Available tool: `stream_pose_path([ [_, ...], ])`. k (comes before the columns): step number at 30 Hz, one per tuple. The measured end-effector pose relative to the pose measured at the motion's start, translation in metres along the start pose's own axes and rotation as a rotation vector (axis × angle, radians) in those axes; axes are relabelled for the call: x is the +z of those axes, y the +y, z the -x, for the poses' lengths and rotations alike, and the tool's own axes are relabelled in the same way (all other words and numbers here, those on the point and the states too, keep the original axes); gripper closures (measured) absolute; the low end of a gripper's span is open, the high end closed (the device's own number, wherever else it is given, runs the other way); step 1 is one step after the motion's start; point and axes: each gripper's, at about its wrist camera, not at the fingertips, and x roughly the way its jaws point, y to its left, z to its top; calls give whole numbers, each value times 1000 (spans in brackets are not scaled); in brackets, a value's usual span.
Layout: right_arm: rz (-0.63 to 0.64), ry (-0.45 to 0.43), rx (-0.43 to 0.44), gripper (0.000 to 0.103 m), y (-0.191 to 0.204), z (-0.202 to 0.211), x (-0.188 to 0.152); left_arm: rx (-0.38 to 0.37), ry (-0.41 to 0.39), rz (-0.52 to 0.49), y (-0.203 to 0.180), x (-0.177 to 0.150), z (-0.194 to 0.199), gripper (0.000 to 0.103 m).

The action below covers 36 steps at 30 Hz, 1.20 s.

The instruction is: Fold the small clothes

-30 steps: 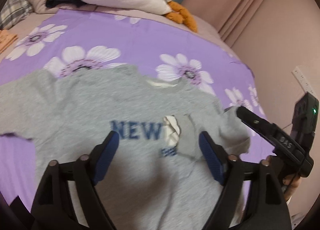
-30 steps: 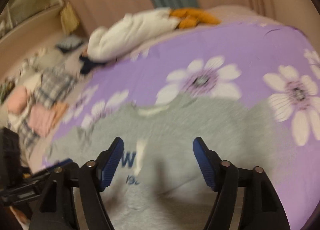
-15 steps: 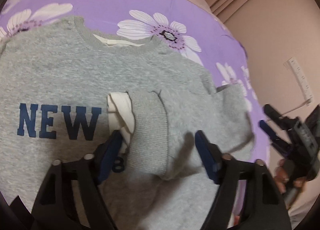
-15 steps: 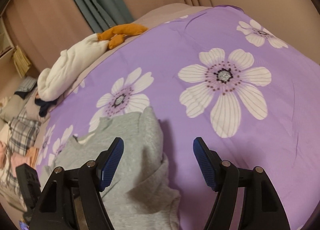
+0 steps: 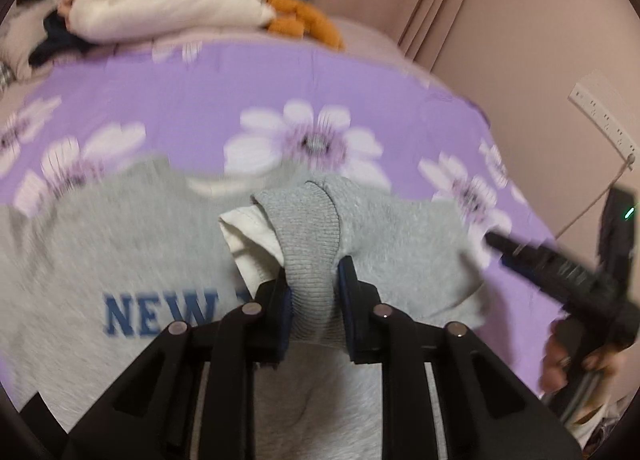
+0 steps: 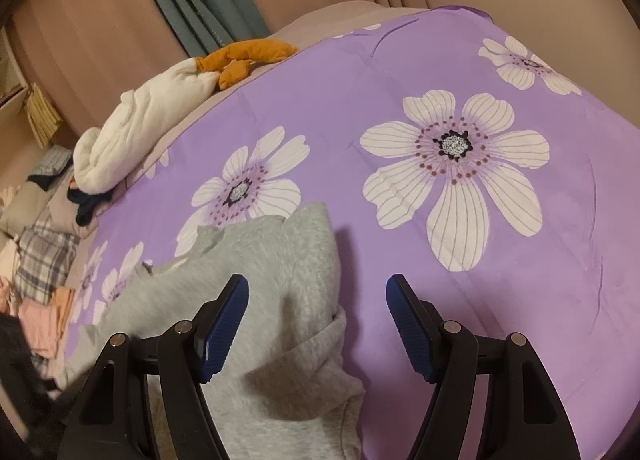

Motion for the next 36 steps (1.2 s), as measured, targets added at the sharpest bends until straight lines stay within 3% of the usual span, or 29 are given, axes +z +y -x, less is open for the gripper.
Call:
stream_pose_path([
  [7,5,12,24,31,4,-4,-1,50,-75,-21,6,32,33,83],
  [16,30,50,44,31,16,-16,-7,111,-89,3,25,37,49,83],
  [24,69,93,48,31,31,-29,-13,148,-64,5,38,35,51,83],
  [31,99,145,40,44,40,-46,-19,188,-16,25,57,28,44,83],
  [36,113,172,44,46,46,-53,-23,207,19,41,72,20,39,83],
])
